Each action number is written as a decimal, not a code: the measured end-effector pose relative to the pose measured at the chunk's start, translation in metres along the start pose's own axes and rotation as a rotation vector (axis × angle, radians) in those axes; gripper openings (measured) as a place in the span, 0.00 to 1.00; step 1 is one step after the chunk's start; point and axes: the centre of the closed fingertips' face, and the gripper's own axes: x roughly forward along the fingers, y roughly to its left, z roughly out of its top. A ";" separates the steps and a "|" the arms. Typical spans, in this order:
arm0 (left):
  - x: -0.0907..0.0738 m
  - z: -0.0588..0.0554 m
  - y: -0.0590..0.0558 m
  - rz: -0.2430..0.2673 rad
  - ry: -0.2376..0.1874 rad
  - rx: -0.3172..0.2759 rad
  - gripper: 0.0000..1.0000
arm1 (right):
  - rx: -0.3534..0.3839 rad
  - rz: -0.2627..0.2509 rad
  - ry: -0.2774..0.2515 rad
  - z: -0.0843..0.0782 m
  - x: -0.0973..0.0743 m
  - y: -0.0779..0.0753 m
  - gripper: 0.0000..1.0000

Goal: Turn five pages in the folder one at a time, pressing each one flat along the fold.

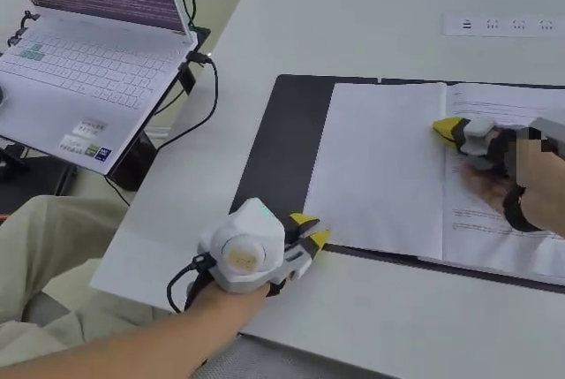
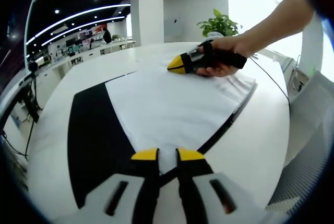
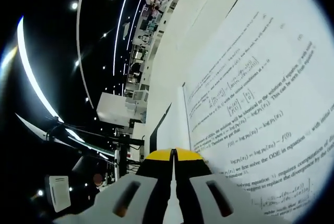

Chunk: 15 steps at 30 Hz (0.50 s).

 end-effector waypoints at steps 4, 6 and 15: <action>0.000 0.000 -0.001 0.004 -0.001 -0.002 0.11 | 0.011 -0.013 -0.022 0.011 0.008 0.000 0.00; 0.000 0.000 0.000 0.006 -0.004 -0.007 0.11 | 0.004 -0.019 -0.023 0.015 0.013 0.001 0.00; 0.000 0.000 0.000 0.012 -0.010 -0.013 0.11 | -0.006 -0.064 -0.063 0.044 0.038 0.003 0.00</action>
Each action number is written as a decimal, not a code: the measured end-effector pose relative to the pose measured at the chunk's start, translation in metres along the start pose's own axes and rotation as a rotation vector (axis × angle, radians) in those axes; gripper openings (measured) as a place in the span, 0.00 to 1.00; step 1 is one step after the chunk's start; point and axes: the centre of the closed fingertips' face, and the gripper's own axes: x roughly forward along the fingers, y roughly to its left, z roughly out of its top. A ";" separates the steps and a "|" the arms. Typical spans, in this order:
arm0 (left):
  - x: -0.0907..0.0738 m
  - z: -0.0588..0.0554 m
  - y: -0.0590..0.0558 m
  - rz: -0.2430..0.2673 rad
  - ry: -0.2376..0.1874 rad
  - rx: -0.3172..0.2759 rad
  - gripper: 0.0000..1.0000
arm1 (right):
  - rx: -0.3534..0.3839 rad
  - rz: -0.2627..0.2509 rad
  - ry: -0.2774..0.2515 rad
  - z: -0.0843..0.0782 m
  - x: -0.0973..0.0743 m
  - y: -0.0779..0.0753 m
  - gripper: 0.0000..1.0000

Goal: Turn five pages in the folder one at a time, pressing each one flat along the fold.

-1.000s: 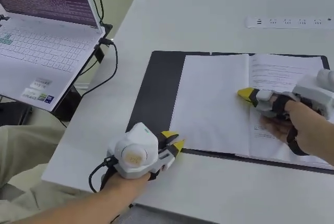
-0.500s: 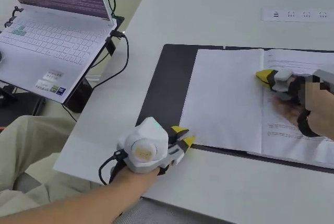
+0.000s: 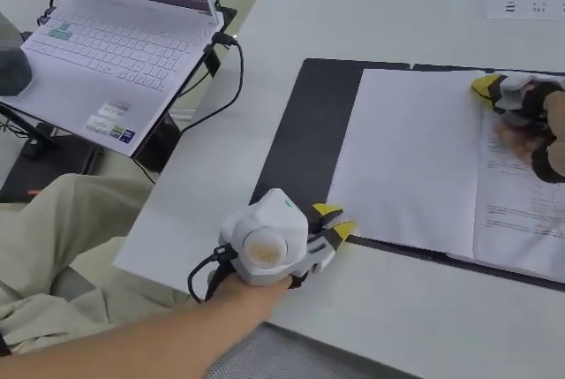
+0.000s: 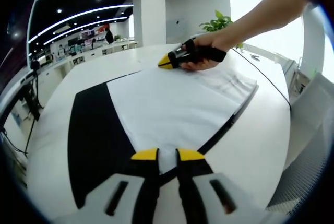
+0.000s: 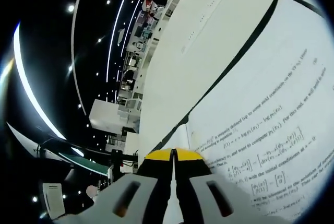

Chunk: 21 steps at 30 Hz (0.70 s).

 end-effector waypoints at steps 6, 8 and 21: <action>0.000 0.000 0.001 0.003 -0.008 -0.012 0.11 | 0.025 -0.004 -0.055 0.013 0.010 0.002 0.00; 0.000 0.000 0.002 0.004 -0.009 -0.012 0.11 | 0.026 -0.008 -0.076 0.019 0.014 0.002 0.00; 0.001 0.000 0.004 0.004 -0.011 -0.015 0.11 | 0.014 0.005 -0.021 0.010 0.010 -0.001 0.00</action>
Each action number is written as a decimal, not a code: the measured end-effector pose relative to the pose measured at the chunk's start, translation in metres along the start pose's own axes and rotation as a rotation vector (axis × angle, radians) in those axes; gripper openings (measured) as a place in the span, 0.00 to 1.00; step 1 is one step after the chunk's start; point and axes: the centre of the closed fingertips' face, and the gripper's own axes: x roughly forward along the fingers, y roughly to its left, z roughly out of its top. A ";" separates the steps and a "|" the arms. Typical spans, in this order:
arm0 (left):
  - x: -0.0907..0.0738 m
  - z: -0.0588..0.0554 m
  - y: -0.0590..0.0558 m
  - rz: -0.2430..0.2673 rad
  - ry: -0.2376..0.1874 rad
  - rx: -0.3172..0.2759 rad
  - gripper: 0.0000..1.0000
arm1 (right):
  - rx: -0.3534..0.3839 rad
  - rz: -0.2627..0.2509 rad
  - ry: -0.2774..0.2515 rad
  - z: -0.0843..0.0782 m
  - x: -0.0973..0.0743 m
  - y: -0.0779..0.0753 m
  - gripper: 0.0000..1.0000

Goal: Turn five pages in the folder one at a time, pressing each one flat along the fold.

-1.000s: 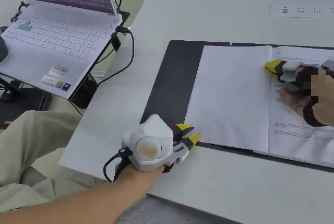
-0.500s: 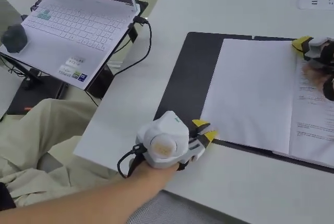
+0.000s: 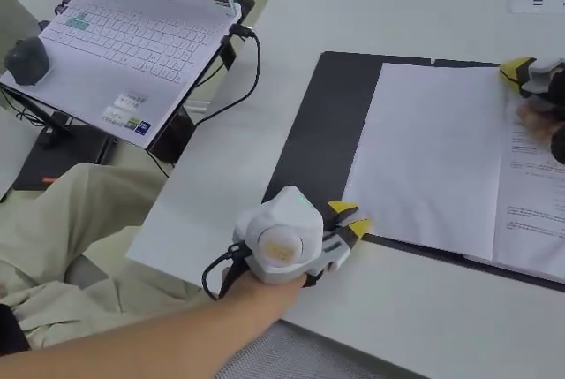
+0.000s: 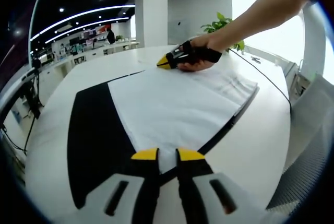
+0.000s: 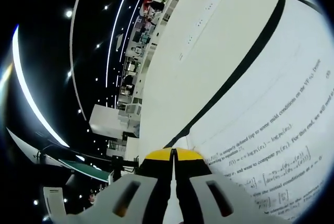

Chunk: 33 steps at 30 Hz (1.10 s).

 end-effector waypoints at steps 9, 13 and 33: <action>0.000 0.001 -0.001 0.000 0.003 -0.002 0.11 | -0.034 0.012 0.078 -0.028 -0.023 -0.002 0.00; 0.000 0.000 0.000 0.001 0.003 -0.001 0.11 | -0.034 0.018 0.097 -0.040 -0.033 -0.002 0.00; -0.002 0.000 -0.002 0.000 0.006 -0.010 0.11 | -0.012 0.054 0.181 -0.087 -0.076 -0.006 0.00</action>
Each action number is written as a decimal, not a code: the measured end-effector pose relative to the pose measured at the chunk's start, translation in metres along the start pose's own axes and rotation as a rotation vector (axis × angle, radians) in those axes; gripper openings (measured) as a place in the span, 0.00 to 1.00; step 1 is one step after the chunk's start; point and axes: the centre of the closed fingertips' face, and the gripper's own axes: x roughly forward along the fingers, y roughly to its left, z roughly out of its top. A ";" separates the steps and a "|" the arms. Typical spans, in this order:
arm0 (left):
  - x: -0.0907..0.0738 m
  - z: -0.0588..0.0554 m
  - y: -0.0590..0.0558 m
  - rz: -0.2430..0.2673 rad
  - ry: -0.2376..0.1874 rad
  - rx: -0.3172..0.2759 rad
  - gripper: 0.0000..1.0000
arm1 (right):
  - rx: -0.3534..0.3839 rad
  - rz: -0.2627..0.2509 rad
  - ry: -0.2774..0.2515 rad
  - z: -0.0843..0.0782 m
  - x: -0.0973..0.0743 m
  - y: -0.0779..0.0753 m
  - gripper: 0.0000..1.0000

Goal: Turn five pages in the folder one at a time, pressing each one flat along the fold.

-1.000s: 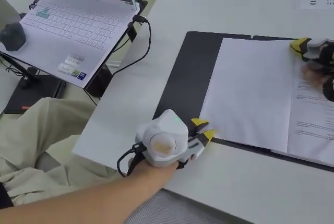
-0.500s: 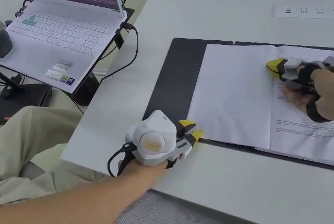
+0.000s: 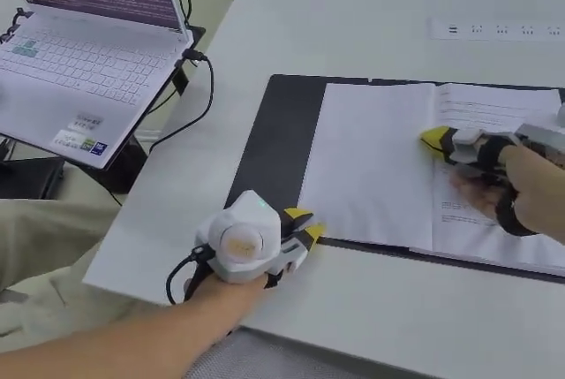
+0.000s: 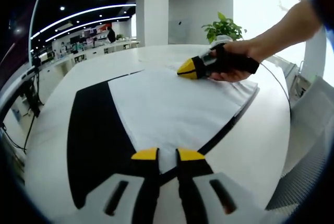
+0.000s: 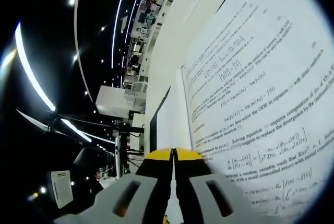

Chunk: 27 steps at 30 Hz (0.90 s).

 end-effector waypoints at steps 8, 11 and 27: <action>-0.001 0.002 -0.001 0.001 0.002 -0.004 0.11 | -0.009 0.004 0.056 -0.033 -0.015 -0.001 0.00; -0.001 0.002 -0.001 0.000 0.002 -0.004 0.11 | -0.013 0.004 0.071 -0.045 -0.021 -0.001 0.00; -0.002 0.004 -0.002 0.003 -0.002 -0.013 0.11 | -0.015 -0.001 0.133 -0.099 -0.052 -0.006 0.00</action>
